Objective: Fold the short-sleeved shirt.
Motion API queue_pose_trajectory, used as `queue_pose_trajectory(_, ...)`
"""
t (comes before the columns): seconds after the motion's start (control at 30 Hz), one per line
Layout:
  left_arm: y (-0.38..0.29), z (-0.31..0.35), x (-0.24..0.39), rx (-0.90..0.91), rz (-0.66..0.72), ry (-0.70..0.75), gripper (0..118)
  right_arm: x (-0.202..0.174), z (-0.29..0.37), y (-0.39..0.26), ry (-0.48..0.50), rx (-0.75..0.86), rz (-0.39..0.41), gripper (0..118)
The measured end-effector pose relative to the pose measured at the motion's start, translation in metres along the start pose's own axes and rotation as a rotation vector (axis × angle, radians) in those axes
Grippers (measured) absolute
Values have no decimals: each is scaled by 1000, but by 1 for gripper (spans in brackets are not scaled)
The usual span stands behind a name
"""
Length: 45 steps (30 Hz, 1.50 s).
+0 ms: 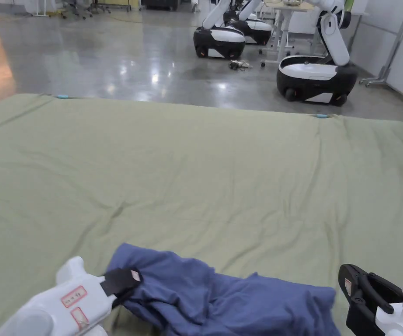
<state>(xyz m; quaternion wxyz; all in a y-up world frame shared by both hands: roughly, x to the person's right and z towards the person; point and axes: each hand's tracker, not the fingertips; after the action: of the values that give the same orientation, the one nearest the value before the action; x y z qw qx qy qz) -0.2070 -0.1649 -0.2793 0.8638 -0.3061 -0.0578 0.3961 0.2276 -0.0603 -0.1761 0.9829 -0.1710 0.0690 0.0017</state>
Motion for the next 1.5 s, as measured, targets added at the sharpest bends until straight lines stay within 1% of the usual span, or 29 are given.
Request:
queue_pose_trajectory(0.03,10,8,8,15,-95,33,14,0,0,0,2,0,-3,6)
queue_pose_trajectory(0.1,19,25,36,94,-367,157,14,0,-2,-1,6,0,-3,6)
queue_pose_trajectory(0.13,18,29,48,113,-465,188,14,0,-3,-2,7,-1,-2,6)
queue_pose_trajectory(0.23,-5,26,91,118,-729,198,14,-1,-5,-3,16,-3,-3,6)
queue_pose_trajectory(0.3,-40,11,121,100,-909,222,14,-2,-5,-3,18,-2,-5,6)
queue_pose_trajectory(0.37,-77,-10,147,44,-1002,215,14,-3,-4,-4,17,0,-3,6)
queue_pose_trajectory(0.43,-117,-33,167,-19,-1128,205,14,-2,-3,-5,17,-2,-7,6)
queue_pose_trajectory(0.5,-162,-58,181,-73,-1332,270,14,1,0,-6,16,-2,-13,6)
queue_pose_trajectory(0.57,-193,-75,178,-108,-1480,311,14,5,3,-5,4,3,-14,6)
queue_pose_trajectory(0.63,-207,-83,172,-148,-1548,309,16,11,6,-5,-5,4,-19,6)
queue_pose_trajectory(0.67,-208,-83,170,-137,-1544,303,27,14,7,-5,-10,4,-18,6)
queue_pose_trajectory(0.7,-200,-76,168,-134,-1529,291,49,15,7,-5,-16,4,-16,6)
queue_pose_trajectory(0.73,-195,-72,169,-120,-1512,281,83,16,7,-5,-19,4,-15,6)
queue_pose_trajectory(0.77,-186,-65,171,-99,-1460,254,84,18,7,-5,-20,5,-16,6)
queue_pose_trajectory(0.87,-144,-35,177,-145,-1204,89,84,20,5,-6,5,6,-46,6)
queue_pose_trajectory(0.9,-129,-20,176,-108,-1127,-22,85,19,4,-6,6,5,-48,6)
queue_pose_trajectory(0.97,-101,-3,170,-90,-977,-174,85,15,1,-7,9,3,-45,6)
queue_pose_trajectory(1.0,-87,-2,164,-124,-893,-205,85,14,0,-7,14,-1,-44,6)
queue_pose_trajectory(1.03,-76,-6,157,-147,-814,-179,84,12,-2,-7,20,-7,-42,6)
queue_pose_trajectory(1.07,-64,-11,145,-155,-691,-158,84,9,-3,-8,24,-13,-41,6)
queue_pose_trajectory(1.1,-55,-17,132,-162,-572,-169,81,8,-4,-8,27,-17,-40,6)
queue_pose_trajectory(1.13,-48,-22,119,-164,-453,-189,64,6,-4,-8,29,-19,-40,6)
queue_pose_trajectory(1.17,-46,-30,106,-206,-356,-205,44,5,-4,-8,35,-21,-41,6)
queue_pose_trajectory(1.2,-49,-41,97,-255,-297,-232,30,4,-4,-7,42,-25,-43,6)
queue_pose_trajectory(1.23,-55,-51,92,-305,-266,-254,28,4,-7,-7,48,-36,-43,6)
queue_pose_trajectory(1.3,-79,-70,89,-414,-274,-267,28,3,-15,-6,65,-74,-41,6)
queue_pose_trajectory(1.37,-114,-80,97,-478,-273,-300,28,2,-24,-7,86,-111,-55,6)
queue_pose_trajectory(1.43,-141,-90,106,-509,-308,-363,28,1,-36,-9,119,-152,-102,6)
queue_pose_trajectory(1.5,-154,-99,107,-519,-326,-341,28,-2,-47,-10,145,-170,-156,7)
